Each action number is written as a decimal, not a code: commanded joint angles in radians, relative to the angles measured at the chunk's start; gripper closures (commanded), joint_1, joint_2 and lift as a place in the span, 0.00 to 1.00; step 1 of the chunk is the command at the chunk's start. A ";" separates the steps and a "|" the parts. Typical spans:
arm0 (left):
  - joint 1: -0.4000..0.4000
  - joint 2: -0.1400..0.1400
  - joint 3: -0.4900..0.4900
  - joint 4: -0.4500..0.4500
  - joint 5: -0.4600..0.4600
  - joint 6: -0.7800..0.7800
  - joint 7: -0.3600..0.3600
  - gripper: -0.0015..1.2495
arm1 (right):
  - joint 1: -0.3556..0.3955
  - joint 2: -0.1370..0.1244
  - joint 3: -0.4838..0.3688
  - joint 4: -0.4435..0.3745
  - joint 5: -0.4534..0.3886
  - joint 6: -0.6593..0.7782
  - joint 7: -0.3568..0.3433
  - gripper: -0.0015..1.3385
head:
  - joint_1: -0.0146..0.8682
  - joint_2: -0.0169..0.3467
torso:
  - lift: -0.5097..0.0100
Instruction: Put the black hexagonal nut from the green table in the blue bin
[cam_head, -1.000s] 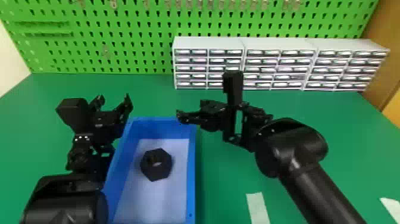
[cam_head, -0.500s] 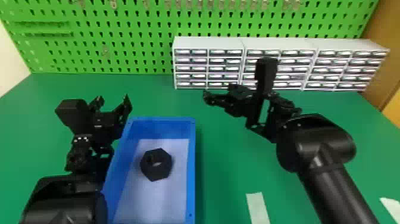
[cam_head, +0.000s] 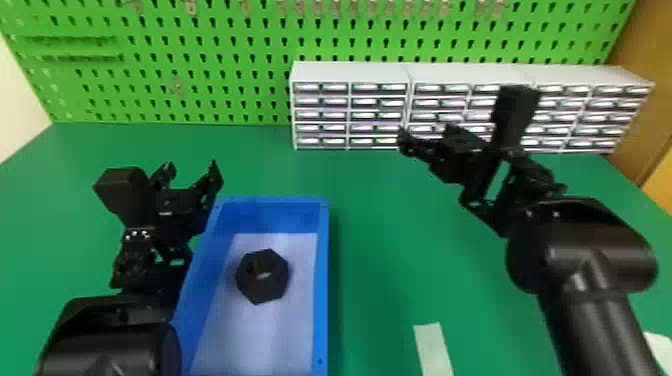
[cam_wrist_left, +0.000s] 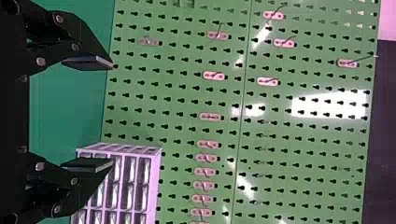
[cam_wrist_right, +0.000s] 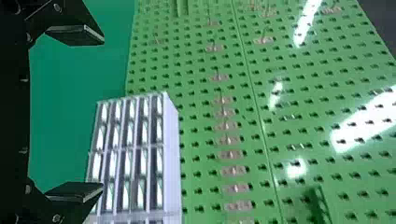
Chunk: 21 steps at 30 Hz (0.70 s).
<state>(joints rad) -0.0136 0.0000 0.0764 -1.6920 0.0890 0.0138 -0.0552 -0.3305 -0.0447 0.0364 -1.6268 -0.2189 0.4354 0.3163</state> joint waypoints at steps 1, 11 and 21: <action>0.001 -0.003 -0.001 0.000 0.000 0.000 0.000 0.41 | 0.025 0.003 -0.043 -0.030 0.010 -0.043 -0.026 0.14 | 0.79 0.19 | 0.79; 0.001 -0.003 -0.007 0.000 0.000 0.000 0.000 0.41 | 0.094 0.000 -0.087 -0.082 0.036 -0.175 -0.137 0.14 | 0.79 0.19 | 0.79; 0.001 -0.003 -0.014 0.000 0.000 0.000 0.000 0.41 | 0.165 -0.024 -0.141 -0.153 0.115 -0.201 -0.178 0.14 | 0.79 0.19 | 0.79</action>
<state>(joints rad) -0.0139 0.0000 0.0647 -1.6920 0.0890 0.0138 -0.0552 -0.1929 -0.0572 -0.0883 -1.7492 -0.1446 0.2360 0.1442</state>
